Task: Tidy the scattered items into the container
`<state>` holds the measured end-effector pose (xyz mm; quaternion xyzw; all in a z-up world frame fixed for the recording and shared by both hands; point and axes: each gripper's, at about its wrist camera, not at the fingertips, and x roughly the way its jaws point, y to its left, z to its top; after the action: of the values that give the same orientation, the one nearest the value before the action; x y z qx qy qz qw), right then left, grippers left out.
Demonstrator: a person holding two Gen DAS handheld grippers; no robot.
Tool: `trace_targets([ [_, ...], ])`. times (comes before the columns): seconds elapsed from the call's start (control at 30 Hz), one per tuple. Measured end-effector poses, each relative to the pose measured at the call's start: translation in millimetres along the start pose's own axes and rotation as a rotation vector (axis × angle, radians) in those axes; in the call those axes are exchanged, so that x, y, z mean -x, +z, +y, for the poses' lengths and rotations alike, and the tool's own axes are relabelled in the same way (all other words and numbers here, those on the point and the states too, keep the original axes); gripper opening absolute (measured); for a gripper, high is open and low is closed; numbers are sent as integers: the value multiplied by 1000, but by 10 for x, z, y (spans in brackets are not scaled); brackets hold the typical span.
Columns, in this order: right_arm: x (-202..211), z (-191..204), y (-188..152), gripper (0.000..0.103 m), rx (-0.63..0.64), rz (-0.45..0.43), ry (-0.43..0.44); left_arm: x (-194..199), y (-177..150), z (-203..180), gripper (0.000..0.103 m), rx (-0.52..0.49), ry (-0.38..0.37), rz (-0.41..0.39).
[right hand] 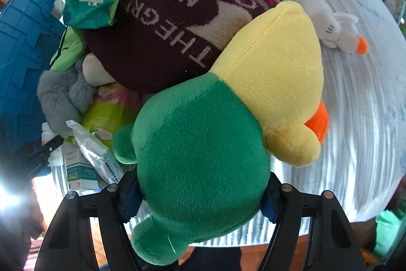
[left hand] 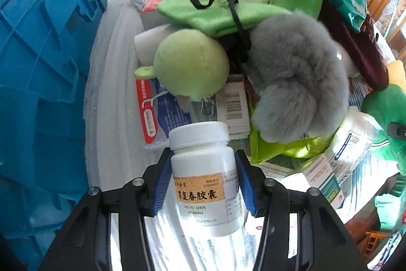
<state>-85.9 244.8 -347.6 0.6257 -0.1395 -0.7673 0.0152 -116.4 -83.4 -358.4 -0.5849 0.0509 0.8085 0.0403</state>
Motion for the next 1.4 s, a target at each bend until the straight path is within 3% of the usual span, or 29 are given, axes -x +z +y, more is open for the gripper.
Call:
trace_targets([
  [0.37,476,-235,-133,72,-47,-73,15,253,-10,-228,48,-33,12,-35],
  [0.47,571,-303,1,73,-52,-97,10,276,105,-198,48,-29,9,-59],
  [0.83,1418,-219,47,73,-44,-231,51,986,381,-392,48,-8,-15,-198],
  [1.0,1606,-104,186,74,-19,-293,27,1164,496,-413,48,-7,-18,-243],
  [1.4,1898,-309,224,74,-54,-339,16,1469,616,-394,48,8,-18,-303],
])
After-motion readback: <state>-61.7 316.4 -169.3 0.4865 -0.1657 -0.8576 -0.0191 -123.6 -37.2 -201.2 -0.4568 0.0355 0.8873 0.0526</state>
